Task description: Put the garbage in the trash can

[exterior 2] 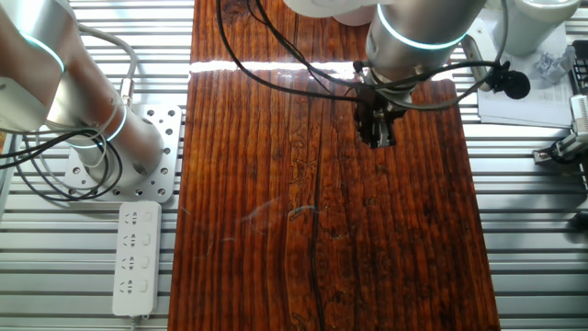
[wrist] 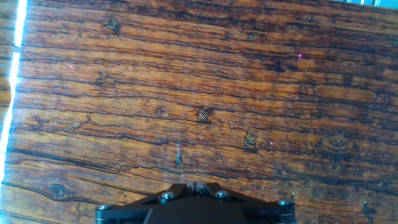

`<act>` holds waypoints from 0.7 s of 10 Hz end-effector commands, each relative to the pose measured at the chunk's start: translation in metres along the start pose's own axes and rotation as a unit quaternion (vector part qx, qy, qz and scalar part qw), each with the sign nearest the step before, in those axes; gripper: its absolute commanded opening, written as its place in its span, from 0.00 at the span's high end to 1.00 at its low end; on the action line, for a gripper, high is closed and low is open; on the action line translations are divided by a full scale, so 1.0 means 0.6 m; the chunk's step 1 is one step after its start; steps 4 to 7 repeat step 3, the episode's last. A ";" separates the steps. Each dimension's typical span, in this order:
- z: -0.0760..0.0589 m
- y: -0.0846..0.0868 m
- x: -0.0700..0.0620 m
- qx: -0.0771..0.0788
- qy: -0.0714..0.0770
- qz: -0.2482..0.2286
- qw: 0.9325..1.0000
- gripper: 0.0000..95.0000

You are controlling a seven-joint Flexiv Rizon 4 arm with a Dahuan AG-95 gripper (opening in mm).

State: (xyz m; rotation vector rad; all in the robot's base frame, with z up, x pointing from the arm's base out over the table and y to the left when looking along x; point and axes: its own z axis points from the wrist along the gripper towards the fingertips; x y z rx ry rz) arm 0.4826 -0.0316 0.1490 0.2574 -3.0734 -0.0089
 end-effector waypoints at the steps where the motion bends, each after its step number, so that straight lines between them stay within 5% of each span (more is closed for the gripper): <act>1: 0.003 0.000 -0.001 0.000 0.000 0.000 1.000 1.00; 7: 0.006 -0.001 -0.001 0.002 0.000 -0.001 1.000 1.00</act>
